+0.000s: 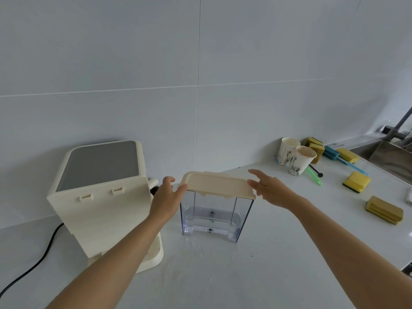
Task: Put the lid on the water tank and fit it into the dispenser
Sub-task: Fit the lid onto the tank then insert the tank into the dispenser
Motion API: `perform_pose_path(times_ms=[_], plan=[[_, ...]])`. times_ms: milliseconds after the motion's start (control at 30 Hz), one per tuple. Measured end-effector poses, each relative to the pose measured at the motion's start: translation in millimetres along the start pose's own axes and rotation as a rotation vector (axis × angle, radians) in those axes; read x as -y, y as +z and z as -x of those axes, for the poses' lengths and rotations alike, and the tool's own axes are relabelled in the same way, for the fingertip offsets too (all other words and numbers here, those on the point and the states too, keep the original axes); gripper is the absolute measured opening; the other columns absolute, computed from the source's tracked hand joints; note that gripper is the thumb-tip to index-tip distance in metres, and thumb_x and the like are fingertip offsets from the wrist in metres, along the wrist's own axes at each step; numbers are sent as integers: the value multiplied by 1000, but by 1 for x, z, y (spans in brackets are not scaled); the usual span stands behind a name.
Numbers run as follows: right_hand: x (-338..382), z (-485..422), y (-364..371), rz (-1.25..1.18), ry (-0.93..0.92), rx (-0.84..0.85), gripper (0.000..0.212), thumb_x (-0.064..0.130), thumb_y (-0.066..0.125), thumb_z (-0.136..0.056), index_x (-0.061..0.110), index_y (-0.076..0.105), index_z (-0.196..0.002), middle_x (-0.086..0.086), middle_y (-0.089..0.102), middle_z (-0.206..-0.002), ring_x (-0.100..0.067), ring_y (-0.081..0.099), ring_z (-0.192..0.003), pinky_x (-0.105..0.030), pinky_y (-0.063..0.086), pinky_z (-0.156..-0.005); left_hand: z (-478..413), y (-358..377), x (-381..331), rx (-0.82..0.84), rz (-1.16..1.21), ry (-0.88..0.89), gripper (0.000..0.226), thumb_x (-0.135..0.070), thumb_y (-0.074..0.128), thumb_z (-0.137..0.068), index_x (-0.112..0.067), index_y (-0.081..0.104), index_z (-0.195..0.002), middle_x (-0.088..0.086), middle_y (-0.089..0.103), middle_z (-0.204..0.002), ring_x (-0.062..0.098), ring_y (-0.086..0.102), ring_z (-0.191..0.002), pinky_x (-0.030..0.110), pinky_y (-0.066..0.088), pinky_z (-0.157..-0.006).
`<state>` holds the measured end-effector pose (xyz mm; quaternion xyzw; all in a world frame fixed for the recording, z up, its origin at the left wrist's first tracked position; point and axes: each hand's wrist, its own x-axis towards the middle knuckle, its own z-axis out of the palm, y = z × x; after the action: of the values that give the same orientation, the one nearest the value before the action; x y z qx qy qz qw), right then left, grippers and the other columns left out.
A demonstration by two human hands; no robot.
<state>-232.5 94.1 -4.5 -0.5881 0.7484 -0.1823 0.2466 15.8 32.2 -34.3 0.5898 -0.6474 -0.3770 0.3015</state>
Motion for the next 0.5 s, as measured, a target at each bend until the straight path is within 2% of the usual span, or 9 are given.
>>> perform_pose_path(times_ms=[67, 100, 200, 267, 367, 433, 500], plan=[[4, -9, 1, -49, 37, -1, 54, 41, 34, -92, 20, 26, -141, -13, 60, -112, -24, 53, -95, -30, 37, -84, 6, 6, -8, 46, 324, -227, 66, -41, 53, -82, -12, 26, -136, 12, 39, -136, 25, 41, -111, 38, 36, -91], [8, -12, 3, -78, 54, 7, 55, 42, 33, -92, 18, 24, -141, -15, 56, -123, -27, 52, -104, -31, 36, -87, 8, 10, -11, 77, 413, -312, 69, -41, 52, -84, -13, 21, -139, 10, 34, -139, 26, 39, -117, 40, 34, -96], [19, -20, 11, -156, 89, 45, 55, 41, 33, -93, 14, 26, -141, -16, 43, -140, -32, 44, -123, -33, 35, -93, 7, 20, -15, 104, 476, -413, 79, -42, 53, -84, -14, 9, -142, 9, 31, -145, 27, 33, -129, 42, 29, -103], [24, -23, 17, -204, 121, 55, 54, 40, 35, -93, 10, 34, -137, -15, 46, -133, -31, 46, -119, -34, 37, -95, 4, 26, -19, 103, 526, -461, 80, -42, 55, -83, -12, 11, -141, 11, 30, -145, 29, 32, -130, 44, 28, -105], [28, -25, 25, -234, 146, 23, 45, 34, 39, -92, 0, 51, -119, -10, 52, -102, -23, 48, -93, -30, 35, -81, 1, 33, -23, 117, 616, -523, 69, -42, 59, -81, -10, 24, -129, 11, 34, -141, 29, 36, -118, 46, 31, -103], [28, -25, 27, -254, 153, -10, 40, 30, 42, -90, 1, 55, -113, -9, 53, -98, -22, 47, -88, -29, 34, -77, -1, 39, -23, 78, 618, -506, 63, -38, 59, -82, -8, 25, -125, 13, 40, -131, 25, 36, -101, 41, 34, -94], [24, -24, 28, -272, 155, -23, 38, 31, 44, -89, 1, 56, -110, -9, 54, -96, -21, 48, -84, -28, 35, -73, -3, 43, -23, 35, 616, -479, 66, -34, 58, -83, -5, 22, -131, 12, 43, -116, 23, 36, -96, 35, 32, -83]])
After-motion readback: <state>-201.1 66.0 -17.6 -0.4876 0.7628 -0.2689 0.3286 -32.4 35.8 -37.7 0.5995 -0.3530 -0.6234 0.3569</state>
